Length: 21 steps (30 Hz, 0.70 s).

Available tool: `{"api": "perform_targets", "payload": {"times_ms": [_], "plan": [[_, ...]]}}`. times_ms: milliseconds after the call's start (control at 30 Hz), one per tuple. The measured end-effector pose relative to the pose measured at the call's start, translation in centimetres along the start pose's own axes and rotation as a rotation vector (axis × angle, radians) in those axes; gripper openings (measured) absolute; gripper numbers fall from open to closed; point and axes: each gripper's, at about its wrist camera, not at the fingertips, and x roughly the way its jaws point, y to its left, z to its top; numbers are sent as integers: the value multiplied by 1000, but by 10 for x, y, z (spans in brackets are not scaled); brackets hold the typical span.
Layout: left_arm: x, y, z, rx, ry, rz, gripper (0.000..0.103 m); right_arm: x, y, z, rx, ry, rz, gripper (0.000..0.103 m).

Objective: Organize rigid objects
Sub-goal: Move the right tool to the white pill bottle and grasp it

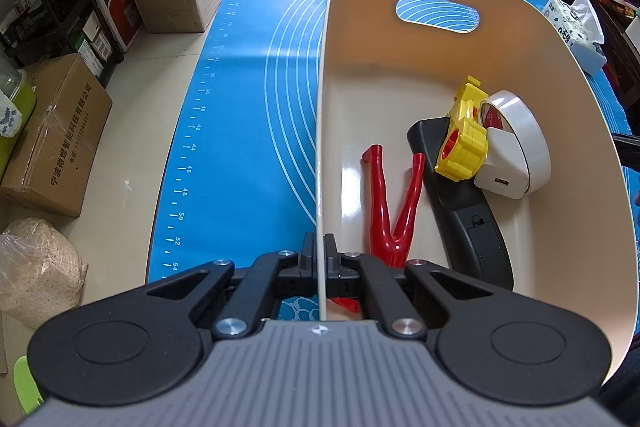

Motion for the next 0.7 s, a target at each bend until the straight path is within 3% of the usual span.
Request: {"api": "perform_targets", "payload": {"times_ms": [300, 700], "plan": [[0, 0, 0, 0, 0, 2, 4, 9, -6, -4, 49, 5, 16, 45], [0, -1, 0, 0, 0, 1, 3, -37, -15, -11, 52, -53, 20, 45]]}}
